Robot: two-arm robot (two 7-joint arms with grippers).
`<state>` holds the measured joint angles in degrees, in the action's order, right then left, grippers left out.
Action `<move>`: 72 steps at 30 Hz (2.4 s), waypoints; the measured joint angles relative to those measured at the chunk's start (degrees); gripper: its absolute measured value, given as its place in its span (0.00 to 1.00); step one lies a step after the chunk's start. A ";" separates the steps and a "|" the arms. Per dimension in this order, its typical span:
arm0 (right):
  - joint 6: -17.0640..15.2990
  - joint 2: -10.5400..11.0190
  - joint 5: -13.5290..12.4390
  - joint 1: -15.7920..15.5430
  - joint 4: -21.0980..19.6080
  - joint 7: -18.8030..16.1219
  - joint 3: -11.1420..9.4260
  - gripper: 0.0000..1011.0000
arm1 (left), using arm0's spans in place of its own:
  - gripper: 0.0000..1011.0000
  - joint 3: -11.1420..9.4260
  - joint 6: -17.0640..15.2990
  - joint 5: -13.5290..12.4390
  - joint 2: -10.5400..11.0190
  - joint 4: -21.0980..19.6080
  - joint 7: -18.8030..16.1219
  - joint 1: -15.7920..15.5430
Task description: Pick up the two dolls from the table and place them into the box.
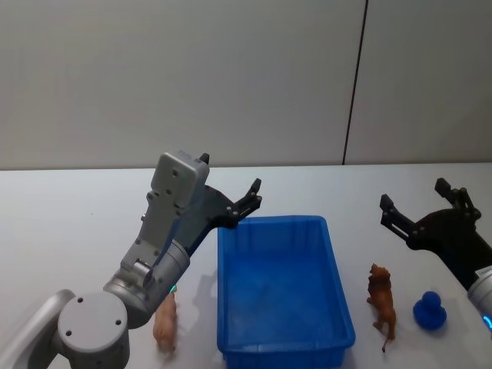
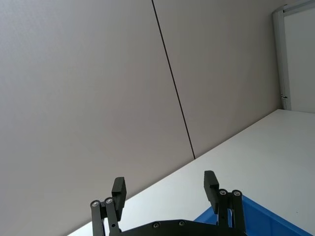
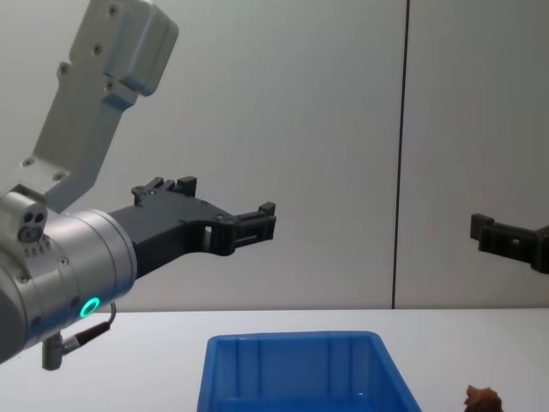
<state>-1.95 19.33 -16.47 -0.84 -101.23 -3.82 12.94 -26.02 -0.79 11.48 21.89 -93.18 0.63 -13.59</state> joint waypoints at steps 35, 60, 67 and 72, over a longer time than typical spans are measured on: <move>-3.74 1.08 -1.96 6.43 6.03 -6.52 -2.50 0.99 | 0.99 0.00 0.00 0.00 0.00 0.00 0.00 0.00; -16.21 5.83 -0.15 11.28 16.48 -20.82 -5.58 0.99 | 0.99 0.00 0.00 0.00 0.00 0.00 0.00 0.00; -18.12 7.18 0.34 8.78 16.06 -22.95 -5.75 0.99 | 0.99 0.00 0.00 0.00 0.00 0.00 0.00 0.00; -18.70 7.83 0.46 7.14 15.43 -23.60 -5.80 0.99 | 0.99 0.00 0.00 0.00 0.00 0.00 0.00 0.00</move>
<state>-20.65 27.16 -16.01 6.30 -85.80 -27.42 7.14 -26.03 -0.79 11.48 21.89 -93.18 0.62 -13.59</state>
